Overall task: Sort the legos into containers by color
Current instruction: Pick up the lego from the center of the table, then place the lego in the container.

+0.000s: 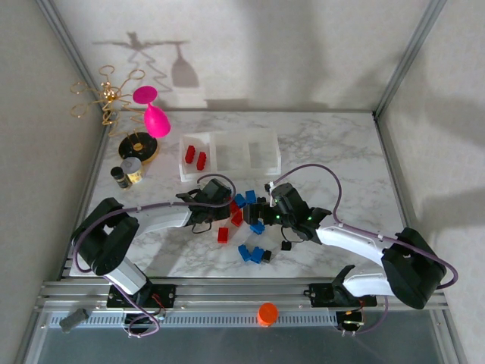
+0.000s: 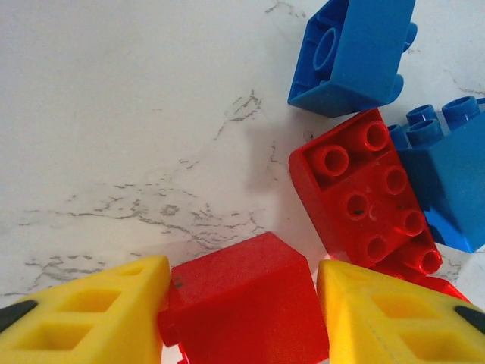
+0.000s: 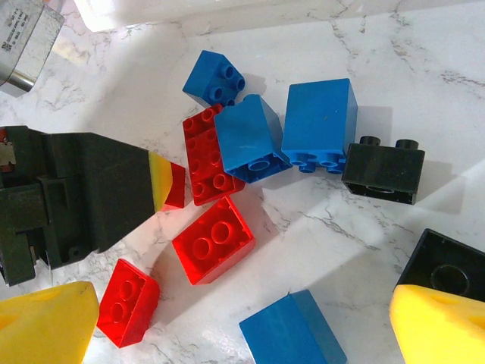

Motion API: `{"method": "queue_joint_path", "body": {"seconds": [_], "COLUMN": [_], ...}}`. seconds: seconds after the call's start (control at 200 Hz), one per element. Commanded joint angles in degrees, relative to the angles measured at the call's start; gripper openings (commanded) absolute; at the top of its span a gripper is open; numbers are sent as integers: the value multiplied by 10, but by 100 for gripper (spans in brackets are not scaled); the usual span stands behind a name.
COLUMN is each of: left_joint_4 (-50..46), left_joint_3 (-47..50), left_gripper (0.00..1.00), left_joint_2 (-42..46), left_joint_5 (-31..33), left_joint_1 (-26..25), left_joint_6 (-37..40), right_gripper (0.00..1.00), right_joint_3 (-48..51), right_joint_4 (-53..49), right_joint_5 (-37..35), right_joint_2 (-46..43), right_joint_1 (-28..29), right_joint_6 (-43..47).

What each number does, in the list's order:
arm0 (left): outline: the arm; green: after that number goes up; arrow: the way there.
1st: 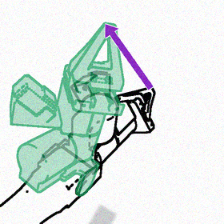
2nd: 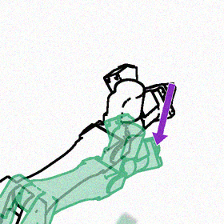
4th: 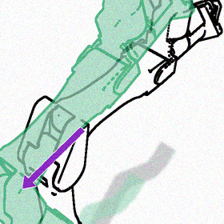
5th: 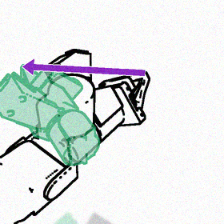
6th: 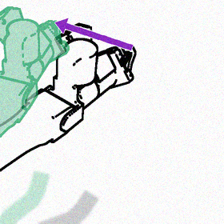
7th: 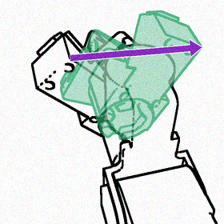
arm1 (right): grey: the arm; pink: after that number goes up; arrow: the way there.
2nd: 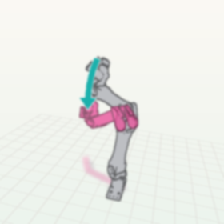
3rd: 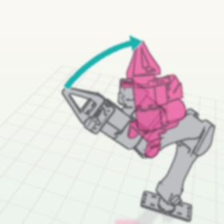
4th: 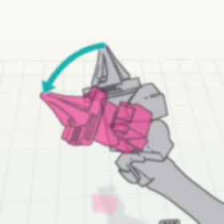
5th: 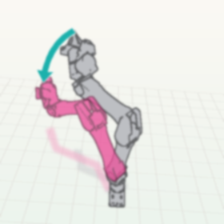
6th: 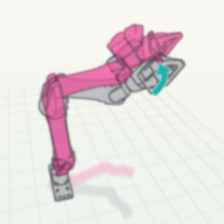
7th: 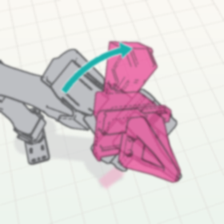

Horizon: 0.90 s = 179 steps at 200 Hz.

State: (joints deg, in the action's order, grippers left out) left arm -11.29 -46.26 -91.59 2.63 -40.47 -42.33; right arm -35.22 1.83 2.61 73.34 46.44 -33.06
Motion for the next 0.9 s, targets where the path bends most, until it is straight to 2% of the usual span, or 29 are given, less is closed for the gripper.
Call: {"method": "queue_joint_path", "body": {"seconds": [0.0, 0.421, 0.641, 0.891], "left_joint_4": [-21, -79, -104, -79], "left_joint_3": [4, -31, -100, -218], "left_gripper": [45, 47, 48, 49], "left_joint_2": [2, 66, 77, 3], "left_joint_5": [13, 67, 82, 76], "left_joint_1": [-3, 15, 84, 176], "left_joint_6": [-3, 16, 63, 109], "right_gripper": [99, 99, 99, 99], "right_joint_3": [-6, -30, -67, -100], "right_joint_4": [3, 25, 63, 86], "right_joint_5": [-11, 12, 35, 32], "right_joint_2": [-3, 10, 38, 63], "right_joint_1": [2, 3, 2, 1], "right_joint_6": [2, 8, 5, 4]}}
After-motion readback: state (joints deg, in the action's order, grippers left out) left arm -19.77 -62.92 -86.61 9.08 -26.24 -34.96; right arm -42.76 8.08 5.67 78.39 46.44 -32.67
